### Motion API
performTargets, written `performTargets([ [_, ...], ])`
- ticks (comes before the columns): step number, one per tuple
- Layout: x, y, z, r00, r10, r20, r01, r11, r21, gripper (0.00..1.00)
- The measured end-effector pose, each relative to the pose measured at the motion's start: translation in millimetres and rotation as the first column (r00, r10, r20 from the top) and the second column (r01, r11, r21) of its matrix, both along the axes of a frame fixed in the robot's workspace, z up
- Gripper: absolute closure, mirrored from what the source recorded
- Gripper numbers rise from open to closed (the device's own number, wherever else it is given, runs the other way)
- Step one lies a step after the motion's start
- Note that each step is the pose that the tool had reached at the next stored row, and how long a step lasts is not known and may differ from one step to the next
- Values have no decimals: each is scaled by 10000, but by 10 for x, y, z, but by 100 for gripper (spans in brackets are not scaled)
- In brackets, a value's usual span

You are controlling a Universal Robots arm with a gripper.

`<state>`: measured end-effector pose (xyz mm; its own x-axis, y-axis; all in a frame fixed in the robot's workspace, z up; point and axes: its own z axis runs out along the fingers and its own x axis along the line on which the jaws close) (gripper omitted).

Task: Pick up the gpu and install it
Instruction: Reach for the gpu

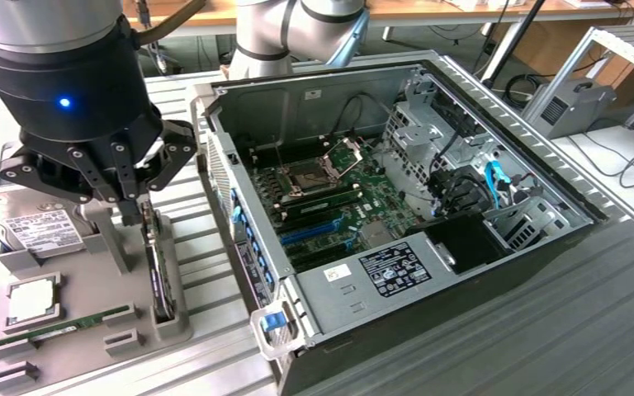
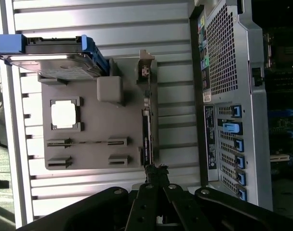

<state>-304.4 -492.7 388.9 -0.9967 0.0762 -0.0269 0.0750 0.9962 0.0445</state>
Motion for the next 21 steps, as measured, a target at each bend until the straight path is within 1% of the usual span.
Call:
performTargets([
  [17, 172, 18, 0, 10000, 0, 0, 0, 10000, 0, 89],
  [21, 191, 23, -1, 10000, 0, 1, 0, 10000, 1, 89],
])
